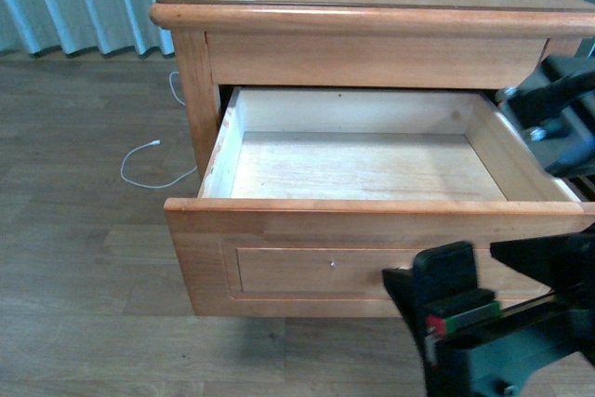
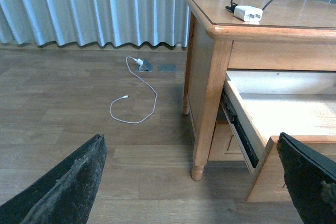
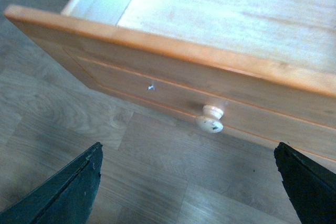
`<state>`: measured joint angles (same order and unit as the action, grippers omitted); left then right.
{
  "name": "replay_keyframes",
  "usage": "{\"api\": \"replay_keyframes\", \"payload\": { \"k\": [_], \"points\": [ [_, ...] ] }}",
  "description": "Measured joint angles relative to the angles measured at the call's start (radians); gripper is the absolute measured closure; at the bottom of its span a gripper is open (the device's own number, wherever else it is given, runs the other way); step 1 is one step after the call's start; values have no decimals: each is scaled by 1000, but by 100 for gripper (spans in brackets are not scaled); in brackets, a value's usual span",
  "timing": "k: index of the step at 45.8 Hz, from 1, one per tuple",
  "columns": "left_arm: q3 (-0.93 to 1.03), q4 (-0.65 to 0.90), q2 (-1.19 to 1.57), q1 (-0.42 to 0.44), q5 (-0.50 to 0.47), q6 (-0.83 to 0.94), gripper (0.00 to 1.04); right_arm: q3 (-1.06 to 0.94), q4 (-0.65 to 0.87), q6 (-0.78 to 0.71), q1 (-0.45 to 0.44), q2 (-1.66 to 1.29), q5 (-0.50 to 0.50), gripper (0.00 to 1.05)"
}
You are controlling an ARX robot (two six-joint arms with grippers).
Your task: Put charger into drawer
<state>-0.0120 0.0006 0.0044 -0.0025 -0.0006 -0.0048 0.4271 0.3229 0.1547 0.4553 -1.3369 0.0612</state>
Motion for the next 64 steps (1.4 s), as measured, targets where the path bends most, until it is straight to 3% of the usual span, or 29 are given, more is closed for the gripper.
{"api": "replay_keyframes", "payload": {
  "k": [13,24,38,44,56,58,61,64],
  "points": [
    [0,0,0,0,0,0,6,20,-178,-9,-140,296,74,8],
    [0,0,0,0,0,0,6,23,-281,-65,-309,497,161,8],
    [0,0,0,0,0,0,6,10,-459,-88,-610,733,402,8],
    [0,0,0,0,0,0,6,-29,-497,-87,-790,804,541,8],
    [0,0,0,0,0,0,6,-31,-497,-86,-817,808,546,8],
    [0,0,0,0,0,0,6,-56,-436,-94,-801,826,483,12],
    [0,0,0,0,0,0,6,-139,-261,-118,-750,876,306,22],
    [0,0,0,0,-1,0,6,-208,-149,-134,-694,938,171,38]
  ]
}}
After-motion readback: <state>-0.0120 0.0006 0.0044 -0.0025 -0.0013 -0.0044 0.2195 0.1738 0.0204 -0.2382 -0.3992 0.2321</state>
